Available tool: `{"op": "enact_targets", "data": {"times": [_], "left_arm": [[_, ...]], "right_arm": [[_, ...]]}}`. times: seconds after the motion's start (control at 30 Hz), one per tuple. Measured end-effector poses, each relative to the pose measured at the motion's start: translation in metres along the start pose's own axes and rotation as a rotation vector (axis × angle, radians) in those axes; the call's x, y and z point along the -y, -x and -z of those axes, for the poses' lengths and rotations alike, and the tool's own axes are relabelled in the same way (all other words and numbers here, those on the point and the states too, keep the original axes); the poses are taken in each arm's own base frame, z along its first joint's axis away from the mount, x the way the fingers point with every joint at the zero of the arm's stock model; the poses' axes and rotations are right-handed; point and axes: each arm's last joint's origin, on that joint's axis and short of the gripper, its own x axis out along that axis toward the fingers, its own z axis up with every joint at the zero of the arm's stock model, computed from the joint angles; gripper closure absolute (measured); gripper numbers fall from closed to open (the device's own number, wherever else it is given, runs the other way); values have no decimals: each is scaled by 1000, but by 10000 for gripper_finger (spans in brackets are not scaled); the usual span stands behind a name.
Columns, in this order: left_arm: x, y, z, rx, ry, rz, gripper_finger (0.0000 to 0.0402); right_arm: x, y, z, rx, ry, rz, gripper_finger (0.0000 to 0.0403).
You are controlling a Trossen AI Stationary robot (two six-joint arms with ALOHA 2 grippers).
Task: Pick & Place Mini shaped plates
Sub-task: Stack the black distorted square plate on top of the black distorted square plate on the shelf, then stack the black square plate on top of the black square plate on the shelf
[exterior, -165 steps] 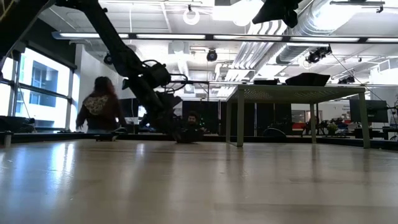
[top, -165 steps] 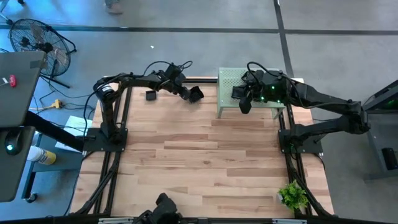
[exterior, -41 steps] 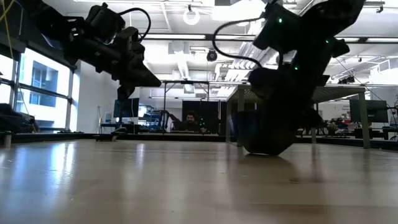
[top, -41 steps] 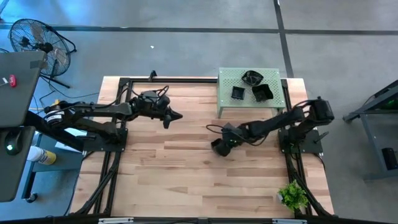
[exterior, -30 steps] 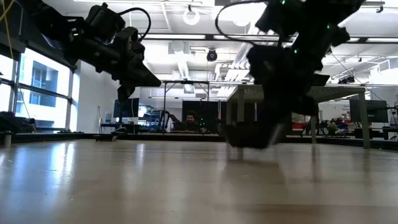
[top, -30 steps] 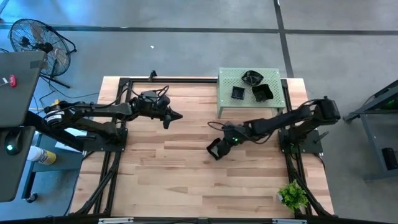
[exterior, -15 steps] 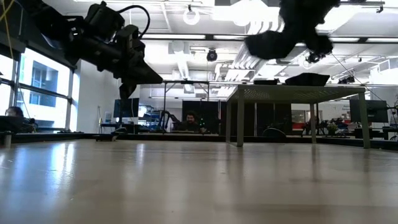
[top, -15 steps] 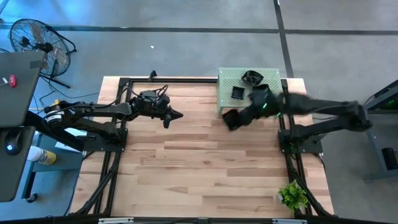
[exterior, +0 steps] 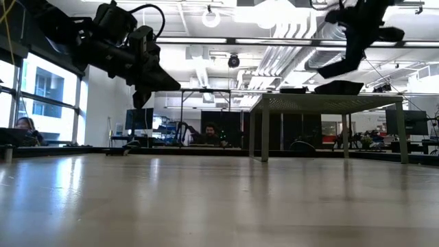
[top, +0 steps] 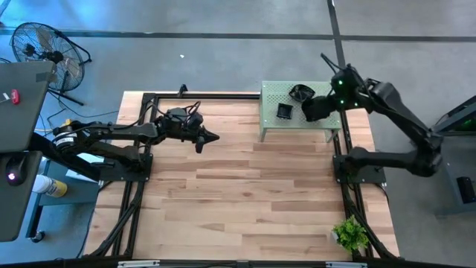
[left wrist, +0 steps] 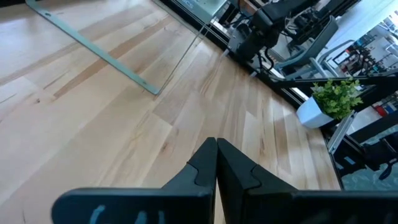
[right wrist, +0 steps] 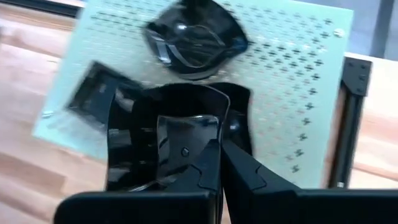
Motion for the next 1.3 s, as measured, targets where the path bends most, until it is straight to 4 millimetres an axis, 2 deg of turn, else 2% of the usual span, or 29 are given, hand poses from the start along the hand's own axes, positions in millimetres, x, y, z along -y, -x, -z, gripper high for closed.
{"op": "enact_targets", "data": {"times": [0.33,0.6,0.73,0.87,1.03,1.13,1.3], "left_arm": [[0,0,0,0,2,0,401],[-2,0,3,-57,38,-35,401],[-6,2,-10,-120,44,-110,401],[-21,15,-40,-136,73,-255,401],[-52,48,-69,-143,126,-480,401],[-76,67,-73,-179,218,-605,401],[-111,85,-66,-250,439,-770,398]], "right_arm": [[16,-25,-7,-20,-24,-51,395],[17,-25,-7,-8,-14,-27,331],[16,-19,-10,12,11,-40,301],[12,-8,-6,43,45,-90,302],[-1,-4,10,95,102,-186,371],[-11,-8,22,128,119,-271,395],[-28,-21,38,177,113,-419,377]]}}
